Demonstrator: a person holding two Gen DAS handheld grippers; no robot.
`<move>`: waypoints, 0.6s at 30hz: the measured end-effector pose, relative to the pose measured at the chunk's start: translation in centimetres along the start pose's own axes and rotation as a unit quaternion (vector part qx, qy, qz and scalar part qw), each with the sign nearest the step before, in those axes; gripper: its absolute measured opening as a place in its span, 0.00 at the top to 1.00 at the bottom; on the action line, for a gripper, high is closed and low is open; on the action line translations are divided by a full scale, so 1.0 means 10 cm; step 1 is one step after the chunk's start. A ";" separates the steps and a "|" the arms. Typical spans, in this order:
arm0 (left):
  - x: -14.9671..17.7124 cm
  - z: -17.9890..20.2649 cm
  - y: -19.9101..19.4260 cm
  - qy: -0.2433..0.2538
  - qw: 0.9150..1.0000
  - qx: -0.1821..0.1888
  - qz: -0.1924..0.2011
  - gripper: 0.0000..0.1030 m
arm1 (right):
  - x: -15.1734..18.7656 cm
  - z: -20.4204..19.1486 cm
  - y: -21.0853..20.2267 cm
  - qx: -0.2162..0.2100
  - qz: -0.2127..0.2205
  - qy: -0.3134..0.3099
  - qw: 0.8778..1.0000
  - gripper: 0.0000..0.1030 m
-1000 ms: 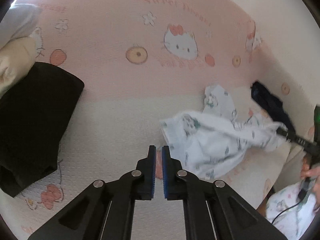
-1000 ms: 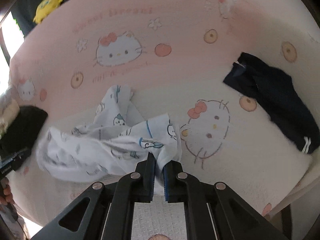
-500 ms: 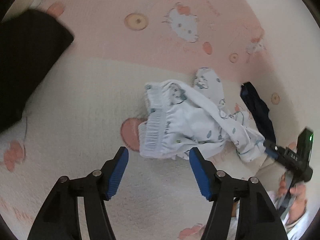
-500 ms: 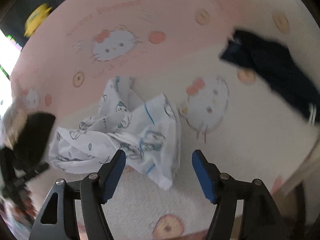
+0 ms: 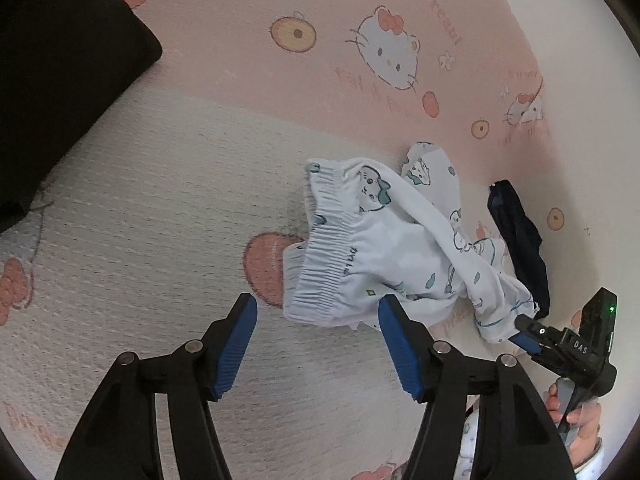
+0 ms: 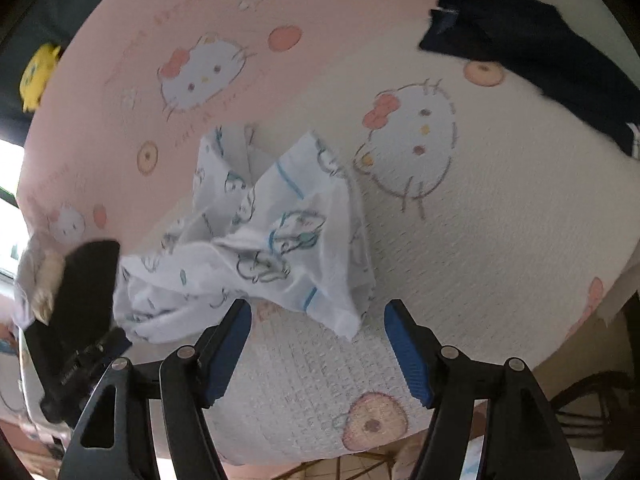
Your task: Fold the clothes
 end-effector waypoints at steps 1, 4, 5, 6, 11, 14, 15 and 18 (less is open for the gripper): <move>0.01 0.02 0.02 0.003 1.000 0.000 -0.002 0.41 | 0.02 -0.01 0.03 0.005 -0.002 -0.010 1.000 0.33; 0.04 0.10 0.07 0.013 1.000 0.007 -0.008 0.41 | 0.05 -0.02 0.12 0.023 -0.005 -0.042 0.999 0.33; 0.06 0.14 0.09 0.019 1.000 0.007 -0.008 0.41 | 0.05 -0.01 0.14 0.030 -0.006 -0.055 0.998 0.33; 0.06 0.16 0.11 0.025 1.000 0.003 -0.005 0.41 | 0.05 -0.02 0.16 0.037 -0.007 -0.068 0.997 0.34; 0.02 0.21 0.16 0.060 0.998 -0.018 0.011 0.51 | 0.10 -0.08 0.22 0.049 -0.019 -0.120 0.991 0.68; -0.02 0.25 0.15 0.111 0.993 -0.042 0.024 0.76 | 0.12 -0.14 0.27 0.071 -0.020 -0.190 0.979 0.88; -0.03 0.27 0.15 0.123 0.991 -0.043 0.026 0.79 | 0.11 -0.16 0.27 0.087 -0.013 -0.219 0.972 0.91; -0.09 0.31 0.10 0.151 0.986 -0.053 0.039 0.84 | 0.05 -0.21 0.24 0.134 0.018 -0.292 0.947 0.94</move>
Point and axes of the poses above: each gripper's, at about its wrist camera, not at the fingertips, and y roughly the way its jaws point, z to its right, x to its underside, the point moved 9 cm from there along y, roughly the way its jaws point, and after that the axes turned 12 degrees about z, right-handed, at the moved point
